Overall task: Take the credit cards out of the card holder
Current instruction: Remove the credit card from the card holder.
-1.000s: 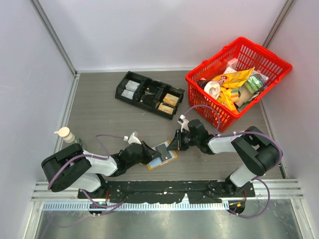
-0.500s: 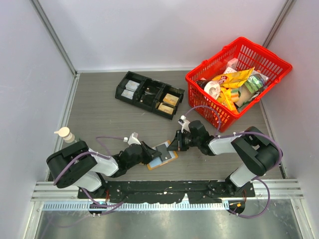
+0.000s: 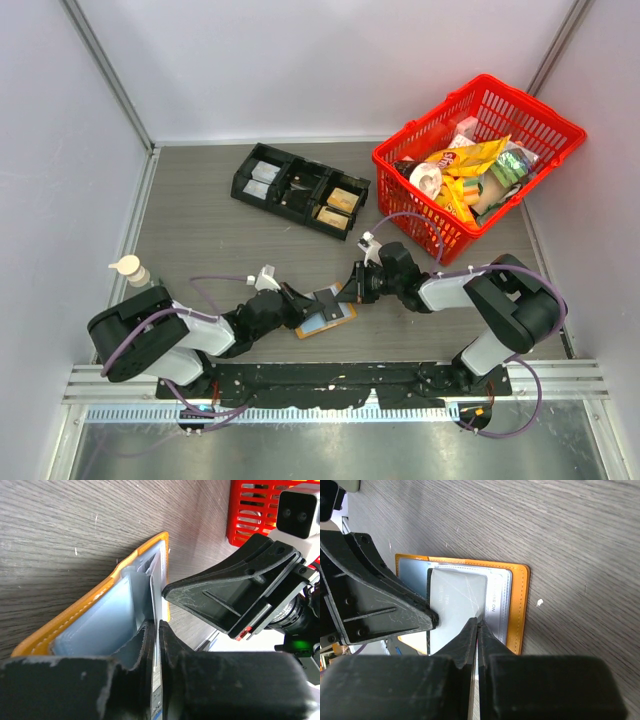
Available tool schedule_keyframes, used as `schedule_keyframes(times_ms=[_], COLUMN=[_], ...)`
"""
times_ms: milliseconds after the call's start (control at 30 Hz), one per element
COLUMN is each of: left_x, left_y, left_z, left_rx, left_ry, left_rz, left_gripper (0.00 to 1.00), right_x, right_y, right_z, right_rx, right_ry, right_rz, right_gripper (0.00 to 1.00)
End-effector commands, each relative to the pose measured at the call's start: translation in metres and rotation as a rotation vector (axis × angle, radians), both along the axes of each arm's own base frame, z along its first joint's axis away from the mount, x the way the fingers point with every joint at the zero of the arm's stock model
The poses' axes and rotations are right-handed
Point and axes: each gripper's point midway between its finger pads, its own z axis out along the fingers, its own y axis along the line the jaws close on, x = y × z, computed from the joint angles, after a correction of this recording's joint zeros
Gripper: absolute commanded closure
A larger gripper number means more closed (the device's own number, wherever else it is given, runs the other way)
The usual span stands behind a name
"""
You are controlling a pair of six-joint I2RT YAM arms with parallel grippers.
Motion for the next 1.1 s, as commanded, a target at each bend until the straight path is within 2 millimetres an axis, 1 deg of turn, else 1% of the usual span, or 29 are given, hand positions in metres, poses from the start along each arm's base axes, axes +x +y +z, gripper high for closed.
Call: schedule_keyframes(times_ms=[0, 67, 167, 267, 300, 433, 500, 600, 767, 900, 1067], left_x=[0.015, 0.014, 0.014, 0.014, 0.014, 0.012, 0.011, 0.008, 0.003, 0.002, -0.002], left_y=[-0.01, -0.012, -0.016, -0.017, -0.018, -0.015, -0.01, 0.0, 0.013, 0.018, 0.025], left_z=[0.028, 0.027, 0.026, 0.024, 0.024, 0.022, 0.022, 0.017, 0.009, 0.011, 0.012], left_rx=[-0.09, -0.095, -0.099, -0.106, -0.113, -0.126, -0.128, -0.106, -0.056, -0.038, -0.031], left_ry=[-0.059, -0.056, -0.05, -0.043, -0.042, -0.035, -0.034, -0.021, -0.004, -0.005, -0.001], left_rz=[0.033, 0.026, 0.019, 0.016, 0.015, 0.021, 0.034, 0.054, 0.073, 0.078, 0.085], left_gripper=[0.86, 0.8, 0.75, 0.73, 0.74, 0.88, 0.95, 1.0, 1.0, 1.0, 1.0], right_x=[-0.03, -0.029, -0.029, -0.03, -0.031, -0.031, -0.032, -0.034, -0.037, -0.039, -0.037], right_y=[-0.033, -0.034, -0.034, -0.036, -0.036, -0.039, -0.041, -0.046, -0.052, -0.057, -0.062], right_z=[-0.051, -0.051, -0.052, -0.054, -0.055, -0.06, -0.064, -0.07, -0.082, -0.089, -0.092], right_rx=[-0.189, -0.19, -0.195, -0.203, -0.206, -0.226, -0.242, -0.27, -0.322, -0.361, -0.392], right_ry=[0.128, 0.127, 0.128, 0.132, 0.138, 0.151, 0.164, 0.186, 0.225, 0.241, 0.241], right_rz=[-0.016, -0.018, -0.022, -0.022, -0.022, -0.031, -0.038, -0.046, -0.052, -0.06, -0.073], right_gripper=[0.94, 0.94, 0.94, 0.94, 0.94, 0.94, 0.94, 0.96, 0.99, 0.99, 0.99])
